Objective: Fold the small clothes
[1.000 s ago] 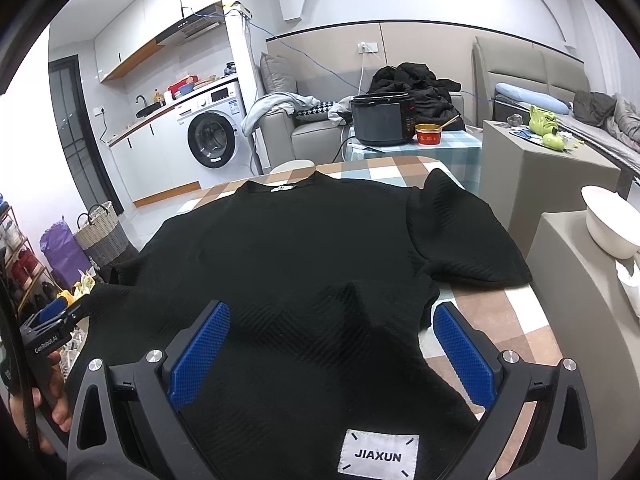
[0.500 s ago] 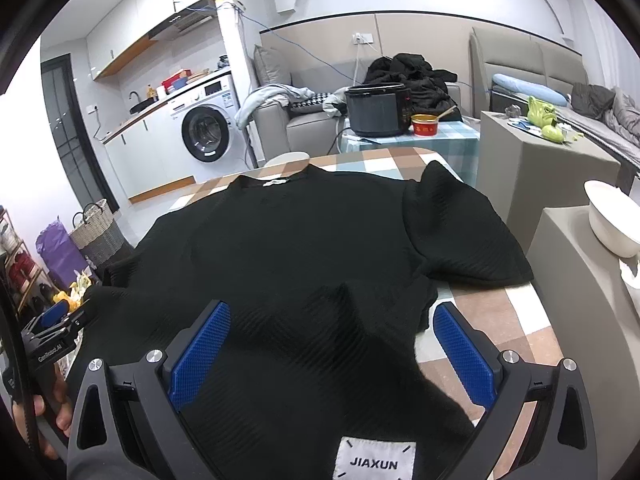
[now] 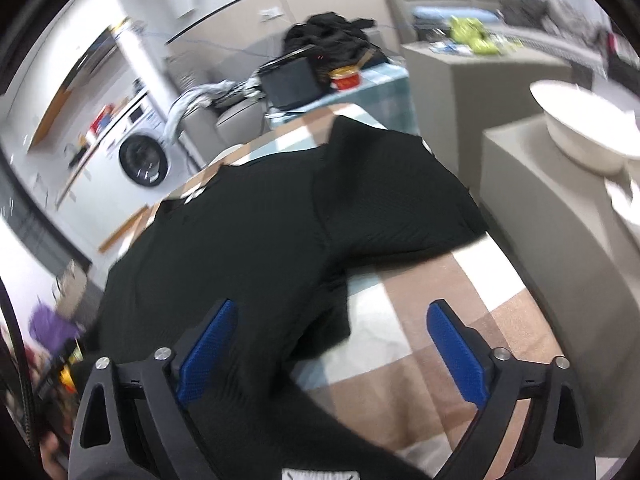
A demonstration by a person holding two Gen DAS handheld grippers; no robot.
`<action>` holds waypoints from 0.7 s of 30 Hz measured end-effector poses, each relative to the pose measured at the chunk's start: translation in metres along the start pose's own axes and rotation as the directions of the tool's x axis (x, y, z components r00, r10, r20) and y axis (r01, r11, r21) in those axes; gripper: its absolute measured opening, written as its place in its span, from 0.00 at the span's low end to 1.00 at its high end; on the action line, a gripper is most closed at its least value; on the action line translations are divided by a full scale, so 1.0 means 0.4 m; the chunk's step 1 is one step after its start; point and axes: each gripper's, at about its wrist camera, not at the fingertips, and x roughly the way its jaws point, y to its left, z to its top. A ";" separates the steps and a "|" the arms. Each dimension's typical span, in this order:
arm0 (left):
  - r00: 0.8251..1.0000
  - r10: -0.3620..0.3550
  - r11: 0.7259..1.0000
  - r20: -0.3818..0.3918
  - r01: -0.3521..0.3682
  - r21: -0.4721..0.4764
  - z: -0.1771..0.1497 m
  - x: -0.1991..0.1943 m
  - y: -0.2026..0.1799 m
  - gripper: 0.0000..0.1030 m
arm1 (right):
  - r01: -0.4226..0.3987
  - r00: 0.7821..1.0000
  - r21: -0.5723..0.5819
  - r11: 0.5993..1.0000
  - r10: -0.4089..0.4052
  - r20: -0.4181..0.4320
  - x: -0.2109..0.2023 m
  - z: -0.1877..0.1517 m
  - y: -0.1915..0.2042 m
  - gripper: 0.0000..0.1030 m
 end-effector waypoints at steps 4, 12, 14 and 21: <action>1.000 -0.008 1.000 -0.014 0.008 -0.004 0.019 0.050 -0.002 0.99 | 0.007 0.999 0.102 0.995 -0.003 -0.044 0.051 0.043 -0.051 0.85; 0.999 0.013 1.000 -0.032 -0.014 -0.016 0.039 0.127 -0.001 0.99 | 0.116 0.991 0.140 0.983 -0.106 -0.081 0.124 0.113 -0.112 0.79; 0.999 0.017 1.000 -0.039 -0.018 -0.021 0.038 0.140 0.002 0.99 | 0.155 0.987 0.140 0.978 -0.146 -0.074 0.129 0.121 -0.124 0.75; 0.998 0.025 0.999 -0.052 -0.026 -0.021 0.033 0.177 0.003 0.99 | 0.231 0.972 0.136 0.963 -0.221 -0.080 0.151 0.134 -0.155 0.63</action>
